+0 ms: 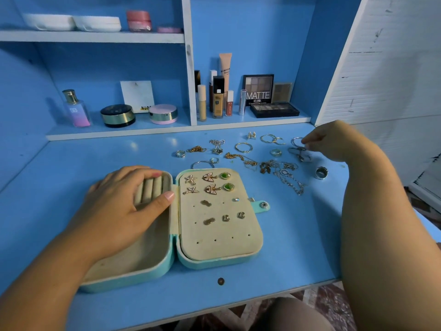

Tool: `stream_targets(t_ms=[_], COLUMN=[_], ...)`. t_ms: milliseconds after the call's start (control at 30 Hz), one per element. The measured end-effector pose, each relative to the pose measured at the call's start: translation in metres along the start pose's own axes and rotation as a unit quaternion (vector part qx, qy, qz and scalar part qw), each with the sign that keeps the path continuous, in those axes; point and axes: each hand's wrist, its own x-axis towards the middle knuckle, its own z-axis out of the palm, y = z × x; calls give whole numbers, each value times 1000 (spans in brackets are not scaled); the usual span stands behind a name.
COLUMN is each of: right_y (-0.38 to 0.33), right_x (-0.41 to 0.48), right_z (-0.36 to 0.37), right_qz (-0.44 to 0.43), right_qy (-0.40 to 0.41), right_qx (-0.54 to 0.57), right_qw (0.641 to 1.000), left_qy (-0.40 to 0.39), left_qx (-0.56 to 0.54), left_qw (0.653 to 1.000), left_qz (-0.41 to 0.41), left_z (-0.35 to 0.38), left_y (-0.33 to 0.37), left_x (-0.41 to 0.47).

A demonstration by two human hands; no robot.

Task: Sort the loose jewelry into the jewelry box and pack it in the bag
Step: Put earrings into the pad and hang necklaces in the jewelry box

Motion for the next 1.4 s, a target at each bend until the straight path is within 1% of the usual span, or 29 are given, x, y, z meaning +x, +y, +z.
stream_targets(t_ms=[33, 100, 233, 300, 367, 500, 600, 700, 1000, 1133, 1300, 1400], right_y=[4, 9, 8, 6, 4, -9, -22, -27, -37, -43, -46, -44], right_x=[0, 1, 0, -4, -8, -14, -17, -16, -17, -20, -24, -22], right_z=[-2, -4, -3, -6, -13, -17, -9, 0, 13, 16, 13, 12], right_qz=[8, 21, 24, 24, 23, -2, -29, -47, -84, -100, -93, -88], right_qy=[21, 32, -14, -45, -87, -217, -259, -259, -215, -197, -219, -201], right_qx=[10, 1, -32, -49, -93, -190, -209, -202, -214, -187, -187, -162], right_qw=[1000, 999, 999, 997, 992, 957, 942, 943, 949, 957, 953, 962], left_qy=[1, 2, -1, -2, 0, 1, -2, -8, -7, -7, -3, -5], left_qx=[-1, -4, -4, -6, -6, -6, -2, 2, 0, 0, 2, 5], left_qw=[1000, 1000, 1000, 1000, 1000, 1000, 1000, 1000, 1000, 1000, 1000, 1000], left_qz=[0, -1, 0, 1, 2, -3, -2, -6, -7, -7, -6, -5], left_z=[0, -1, -1, -1, -1, -1, -1, -2, -2, -2, -2, -2], left_y=[0, 0, 0, 0, 0, 0, 1, 2, 2, 1, 2, 2], left_x=[0, 0, 0, 0, 0, 0, 0, 0, -1, -1, -1, -1])
